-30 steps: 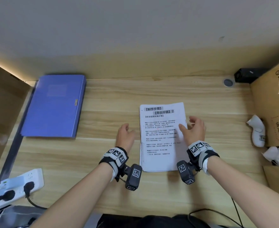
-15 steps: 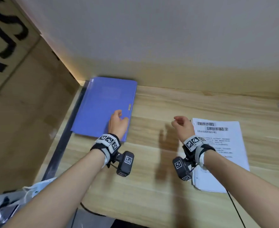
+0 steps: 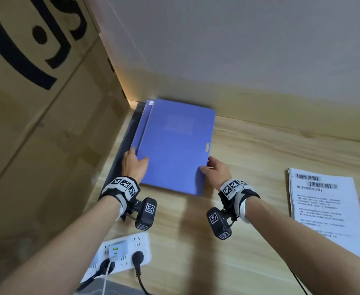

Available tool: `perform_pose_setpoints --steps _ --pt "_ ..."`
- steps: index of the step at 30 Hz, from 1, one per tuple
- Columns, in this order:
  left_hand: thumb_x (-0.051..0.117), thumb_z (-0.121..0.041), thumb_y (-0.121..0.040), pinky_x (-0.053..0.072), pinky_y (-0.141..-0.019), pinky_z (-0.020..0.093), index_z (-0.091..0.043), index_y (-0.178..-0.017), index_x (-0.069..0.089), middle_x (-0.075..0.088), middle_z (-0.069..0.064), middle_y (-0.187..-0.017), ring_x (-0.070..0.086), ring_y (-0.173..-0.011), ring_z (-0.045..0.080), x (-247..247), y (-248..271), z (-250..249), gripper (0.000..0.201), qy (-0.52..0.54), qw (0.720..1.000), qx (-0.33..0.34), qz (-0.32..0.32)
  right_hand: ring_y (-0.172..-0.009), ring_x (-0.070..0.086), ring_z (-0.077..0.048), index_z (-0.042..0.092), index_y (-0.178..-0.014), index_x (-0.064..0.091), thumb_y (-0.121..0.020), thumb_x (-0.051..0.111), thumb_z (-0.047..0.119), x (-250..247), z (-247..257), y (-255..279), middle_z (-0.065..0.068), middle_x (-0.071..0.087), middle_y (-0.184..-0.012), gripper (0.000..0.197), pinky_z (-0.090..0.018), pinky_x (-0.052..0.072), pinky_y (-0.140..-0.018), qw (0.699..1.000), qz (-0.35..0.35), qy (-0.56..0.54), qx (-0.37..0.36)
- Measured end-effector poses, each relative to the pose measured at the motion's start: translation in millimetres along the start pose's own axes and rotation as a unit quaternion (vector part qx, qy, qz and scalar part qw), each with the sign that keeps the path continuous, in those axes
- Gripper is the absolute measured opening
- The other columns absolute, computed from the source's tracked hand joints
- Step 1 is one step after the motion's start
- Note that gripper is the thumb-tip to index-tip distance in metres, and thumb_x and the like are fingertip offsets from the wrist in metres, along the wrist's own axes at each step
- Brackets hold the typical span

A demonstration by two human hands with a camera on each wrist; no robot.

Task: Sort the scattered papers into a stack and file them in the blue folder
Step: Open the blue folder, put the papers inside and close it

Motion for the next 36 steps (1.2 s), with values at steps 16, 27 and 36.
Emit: perform_pose_setpoints --steps 16,27,36 --pt "0.054 0.0 -0.089 0.04 -0.099 0.029 -0.013 -0.143 0.042 0.047 -0.001 -0.139 0.049 -0.123 0.017 82 89 -19 0.056 0.194 0.979 0.028 0.049 -0.082 0.064 -0.021 0.012 -0.133 0.053 -0.086 0.052 -0.015 -93 -47 64 -0.006 0.063 -0.112 0.054 -0.011 0.053 -0.067 0.998 -0.054 -0.016 -0.012" --pt "0.05 0.001 -0.091 0.035 -0.09 0.017 -0.015 -0.144 0.039 0.04 0.001 -0.146 0.042 -0.108 0.003 186 185 -13 0.056 0.142 0.98 0.015 0.139 -0.086 0.066 -0.016 0.023 -0.136 0.051 -0.085 0.057 -0.012 -186 -142 127 -0.004 0.067 -0.117 0.062 -0.027 0.054 -0.085 0.996 -0.084 0.003 0.038" --pt "0.049 -0.011 -0.096 0.035 -0.1 0.025 -0.015 -0.153 0.032 0.031 0.001 -0.156 0.044 -0.132 0.02 200 207 -10 0.059 0.015 0.986 0.012 0.164 -0.067 0.058 -0.017 0.015 -0.102 0.067 -0.075 0.066 0.002 -196 -149 134 0.005 0.062 -0.07 0.029 -0.021 0.041 -0.058 0.989 -0.06 0.132 0.03"
Point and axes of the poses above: each hand's wrist, its own y-axis away from the middle knuckle, its own x-axis out of the palm, z = x × y, the point moved 10 cm from there along -y, towards the middle knuckle
